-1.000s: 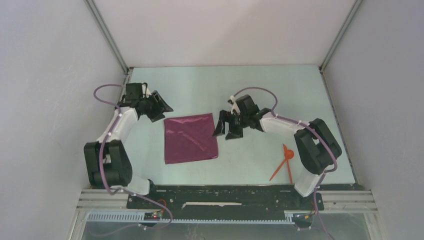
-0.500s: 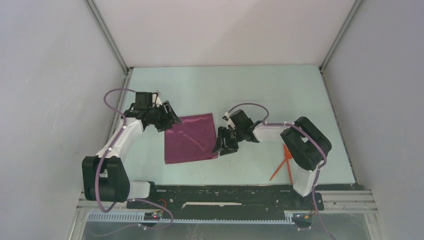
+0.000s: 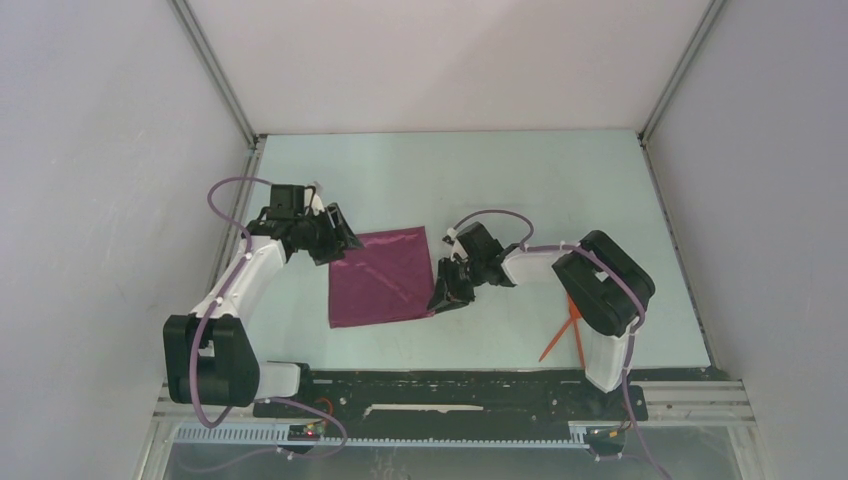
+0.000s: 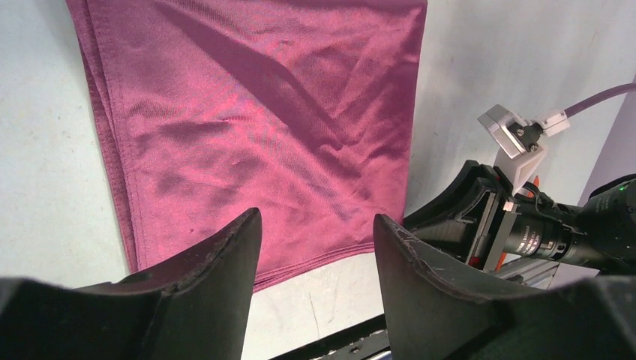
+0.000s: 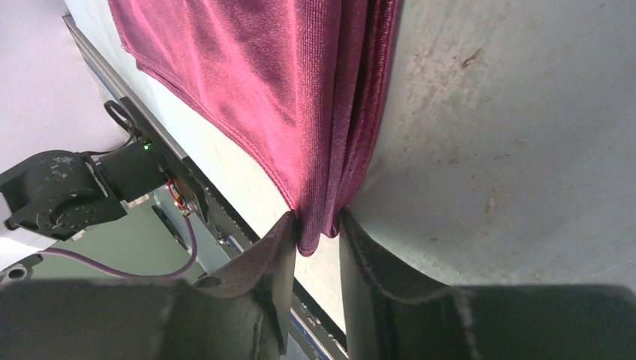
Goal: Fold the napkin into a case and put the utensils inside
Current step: Rotate the lower triangle-folded napkin at the center of the board.
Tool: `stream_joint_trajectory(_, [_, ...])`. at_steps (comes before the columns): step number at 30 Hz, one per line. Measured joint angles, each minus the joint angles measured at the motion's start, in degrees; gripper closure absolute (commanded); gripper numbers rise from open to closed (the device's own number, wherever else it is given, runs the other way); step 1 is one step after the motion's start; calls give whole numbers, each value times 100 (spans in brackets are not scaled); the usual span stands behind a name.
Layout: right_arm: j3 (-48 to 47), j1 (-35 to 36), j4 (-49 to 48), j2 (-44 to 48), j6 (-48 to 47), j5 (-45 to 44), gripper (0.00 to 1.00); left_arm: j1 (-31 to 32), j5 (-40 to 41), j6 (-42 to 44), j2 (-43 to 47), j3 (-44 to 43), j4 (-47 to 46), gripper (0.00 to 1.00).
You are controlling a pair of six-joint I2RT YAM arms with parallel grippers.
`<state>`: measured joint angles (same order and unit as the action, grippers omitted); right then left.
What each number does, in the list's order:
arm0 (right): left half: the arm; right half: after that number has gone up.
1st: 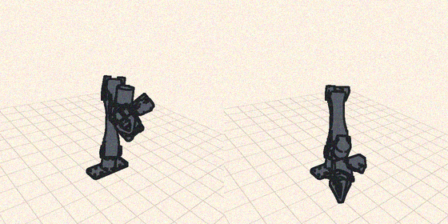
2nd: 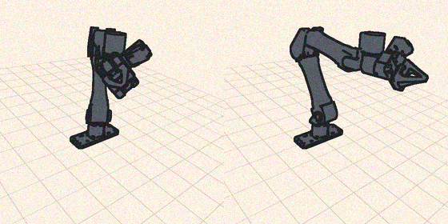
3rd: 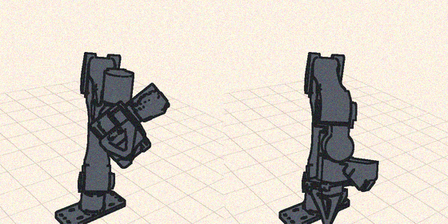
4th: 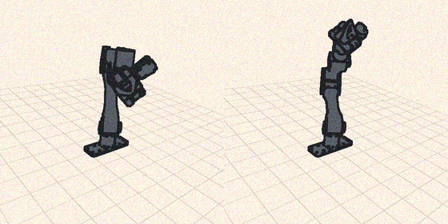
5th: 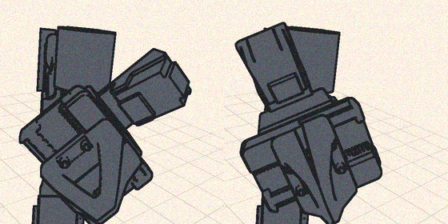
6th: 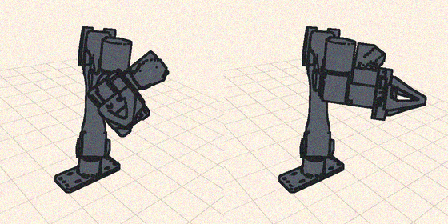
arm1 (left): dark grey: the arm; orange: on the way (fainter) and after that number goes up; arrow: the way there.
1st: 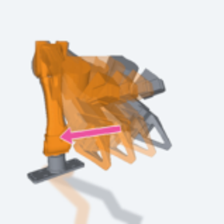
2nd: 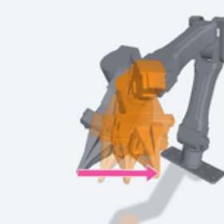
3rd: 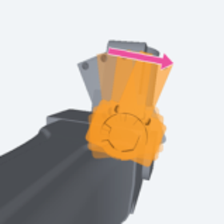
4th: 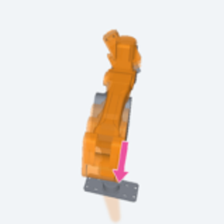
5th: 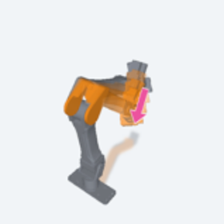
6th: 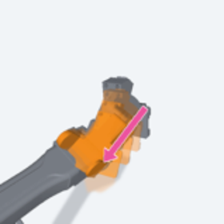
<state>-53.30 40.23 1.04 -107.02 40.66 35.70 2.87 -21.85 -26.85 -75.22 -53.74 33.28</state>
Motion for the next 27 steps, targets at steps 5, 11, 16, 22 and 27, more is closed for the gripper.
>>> stream_joint_trajectory(5, [2,-50,22,-70,-87,-33,94,0,-2,2,4,-9,46,38])
stream_joint_trajectory(11, [0,-291,197,-72,-372,81,100,2,-63,2,96,-92,98,38])
stream_joint_trajectory(16, [-387,-645,1298,-125,-1233,184,100,20,-140,24,162,-291,118,38])
stream_joint_trajectory(22, [-1158,-957,2826,-501,-2310,219,100,33,-339,118,138,-310,118,38])
stream_joint_trajectory(27, [-1294,-1379,3713,-507,-2841,24,100,39,-518,208,20,-306,116,38])
